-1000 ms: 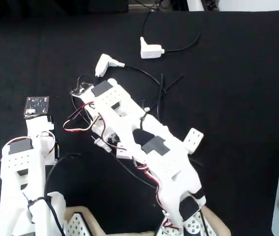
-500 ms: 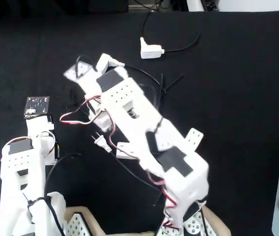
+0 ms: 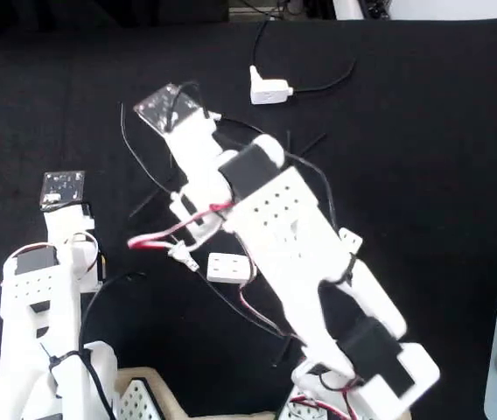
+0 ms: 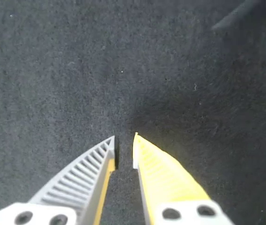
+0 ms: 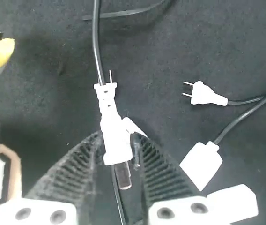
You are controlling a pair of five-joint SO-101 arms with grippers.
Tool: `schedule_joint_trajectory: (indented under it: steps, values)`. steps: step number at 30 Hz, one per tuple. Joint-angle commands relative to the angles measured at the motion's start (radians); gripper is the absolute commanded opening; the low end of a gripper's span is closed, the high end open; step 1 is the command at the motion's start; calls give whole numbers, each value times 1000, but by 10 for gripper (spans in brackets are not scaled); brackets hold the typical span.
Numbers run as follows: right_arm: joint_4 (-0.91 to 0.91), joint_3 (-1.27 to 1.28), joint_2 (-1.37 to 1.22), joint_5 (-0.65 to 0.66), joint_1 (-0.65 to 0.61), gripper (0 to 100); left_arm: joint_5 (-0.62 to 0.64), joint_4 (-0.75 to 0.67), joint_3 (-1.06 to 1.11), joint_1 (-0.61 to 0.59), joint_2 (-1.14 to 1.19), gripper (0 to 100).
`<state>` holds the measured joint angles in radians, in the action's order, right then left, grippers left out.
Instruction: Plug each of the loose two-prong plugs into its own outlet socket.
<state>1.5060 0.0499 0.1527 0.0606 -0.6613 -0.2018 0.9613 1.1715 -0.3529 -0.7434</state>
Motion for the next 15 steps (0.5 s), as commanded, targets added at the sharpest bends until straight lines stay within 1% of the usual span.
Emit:
schedule_joint_trajectory:
  steps: [1,5,9,15]
  values:
    - [-181,203,51,-15,26,11,18,-12,-54,-36,-18,76]
    - [-305,398,51,-15,25,11,12,-12,-47,-44,-18,76]
    - [-308,473,51,-17,8,11,12,-12,-47,-44,-18,76]
    - [-311,584,50,-17,-55,11,11,-12,-45,-44,-18,76]
